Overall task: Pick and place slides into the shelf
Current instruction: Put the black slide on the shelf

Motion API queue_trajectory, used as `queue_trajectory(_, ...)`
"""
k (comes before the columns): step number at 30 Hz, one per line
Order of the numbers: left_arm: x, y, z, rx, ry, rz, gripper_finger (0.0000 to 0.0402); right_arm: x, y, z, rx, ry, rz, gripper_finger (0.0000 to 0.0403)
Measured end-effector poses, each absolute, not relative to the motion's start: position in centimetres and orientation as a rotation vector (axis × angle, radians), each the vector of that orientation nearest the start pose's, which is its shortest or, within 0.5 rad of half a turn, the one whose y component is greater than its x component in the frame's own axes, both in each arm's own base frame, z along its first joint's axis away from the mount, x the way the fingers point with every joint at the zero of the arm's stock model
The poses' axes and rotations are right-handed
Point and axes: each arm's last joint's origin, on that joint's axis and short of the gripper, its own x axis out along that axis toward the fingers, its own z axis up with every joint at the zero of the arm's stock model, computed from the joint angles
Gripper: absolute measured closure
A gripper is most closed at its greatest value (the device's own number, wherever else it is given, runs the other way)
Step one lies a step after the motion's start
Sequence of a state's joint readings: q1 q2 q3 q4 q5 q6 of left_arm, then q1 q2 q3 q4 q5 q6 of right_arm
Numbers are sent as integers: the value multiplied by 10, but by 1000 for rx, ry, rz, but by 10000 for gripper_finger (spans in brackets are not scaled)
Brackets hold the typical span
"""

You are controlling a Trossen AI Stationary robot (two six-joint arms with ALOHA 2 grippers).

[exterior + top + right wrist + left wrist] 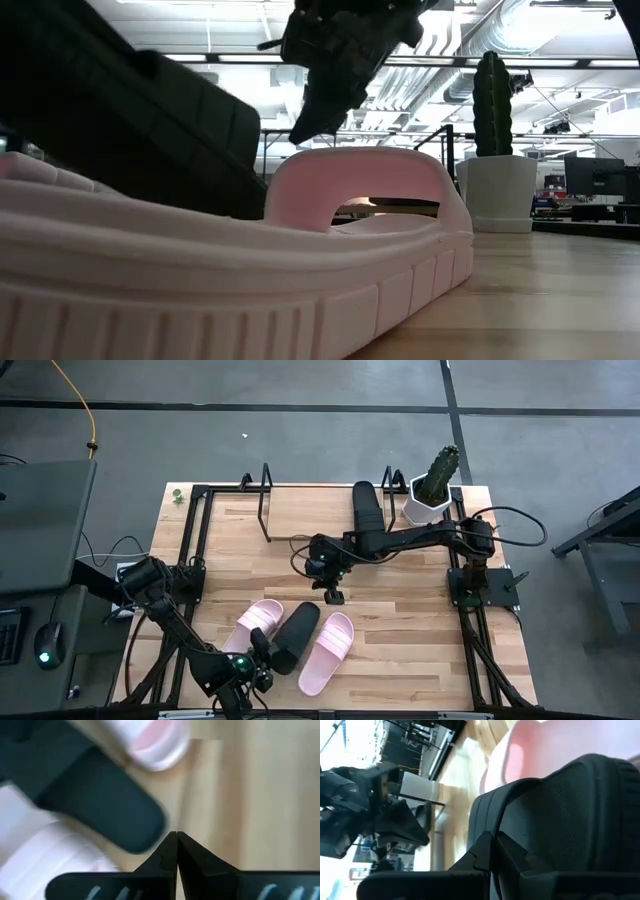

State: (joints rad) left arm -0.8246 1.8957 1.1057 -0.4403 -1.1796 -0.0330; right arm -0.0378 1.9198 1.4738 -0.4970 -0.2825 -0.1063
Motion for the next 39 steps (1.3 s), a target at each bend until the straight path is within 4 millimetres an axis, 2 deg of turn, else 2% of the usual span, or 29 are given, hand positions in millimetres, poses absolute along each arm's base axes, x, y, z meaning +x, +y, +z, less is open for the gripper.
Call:
queue_trajectory(5, 253, -232, 152, 1101, 667, 366, 400, 405, -12, 241, 37, 900, 162, 402)
queue_trajectory(9, 251, -231, 156, 1166, 666, 402, 401, 402, -7, 252, 29, 863, 173, 402)
queue_trajectory(16, 251, -226, 173, 1341, 633, 511, 401, 400, -3, 255, -7, 854, 237, 402)
queue_trajectory(20, 259, -219, 190, 1386, 626, 581, 401, 400, -2, 256, -54, 830, 335, 402)
queue_trajectory(28, 285, -194, 214, 1332, 692, 673, 401, 398, -12, 265, -80, 837, 271, 402)
queue_trajectory(34, 291, -182, 215, 1346, 709, 719, 401, 397, -28, 298, -89, 877, 99, 402)
queue_trajectory(39, 289, -183, 216, 1381, 689, 736, 401, 395, -41, 344, -79, 829, 12, 402)
